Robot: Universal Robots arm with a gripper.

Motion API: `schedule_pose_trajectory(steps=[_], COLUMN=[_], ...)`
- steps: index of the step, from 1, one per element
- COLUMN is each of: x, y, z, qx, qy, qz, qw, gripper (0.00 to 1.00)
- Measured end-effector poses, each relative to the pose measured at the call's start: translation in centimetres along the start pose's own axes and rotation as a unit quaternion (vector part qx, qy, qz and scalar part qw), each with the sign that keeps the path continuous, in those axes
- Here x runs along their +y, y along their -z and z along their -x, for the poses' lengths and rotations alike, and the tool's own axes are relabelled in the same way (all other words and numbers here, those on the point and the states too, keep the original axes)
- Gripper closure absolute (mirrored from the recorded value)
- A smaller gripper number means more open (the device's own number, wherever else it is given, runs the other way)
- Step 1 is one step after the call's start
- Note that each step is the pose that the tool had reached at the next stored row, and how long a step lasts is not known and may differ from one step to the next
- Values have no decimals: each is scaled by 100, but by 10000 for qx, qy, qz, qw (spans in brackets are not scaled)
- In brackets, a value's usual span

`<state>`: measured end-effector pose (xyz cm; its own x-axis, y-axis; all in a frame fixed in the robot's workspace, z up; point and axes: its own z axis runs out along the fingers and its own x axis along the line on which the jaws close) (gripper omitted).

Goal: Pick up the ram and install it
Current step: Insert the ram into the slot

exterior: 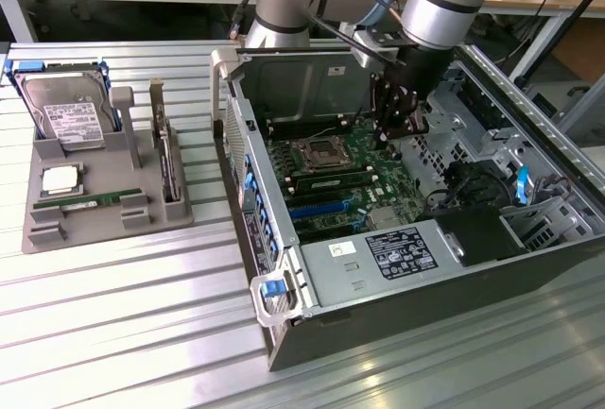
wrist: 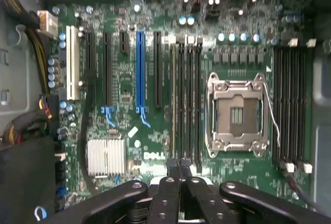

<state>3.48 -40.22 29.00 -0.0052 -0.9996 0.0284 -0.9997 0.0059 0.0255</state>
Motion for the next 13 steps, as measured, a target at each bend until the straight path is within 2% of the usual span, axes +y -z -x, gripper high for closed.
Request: schedule_pose_trajectory(steps=[1,4,9,11,13], x=[1,-1,-217,-255,-256], y=[-2,-1,5,6,6], z=[0,0,1,2,1], qx=[-1,0,2,2,2], qy=[-3,-3,-2,-2,-2], qz=[-93,-93,-84,-82,-82], qw=[10000,10000,10000,10000,10000], gripper=[89,89,89,89,89])
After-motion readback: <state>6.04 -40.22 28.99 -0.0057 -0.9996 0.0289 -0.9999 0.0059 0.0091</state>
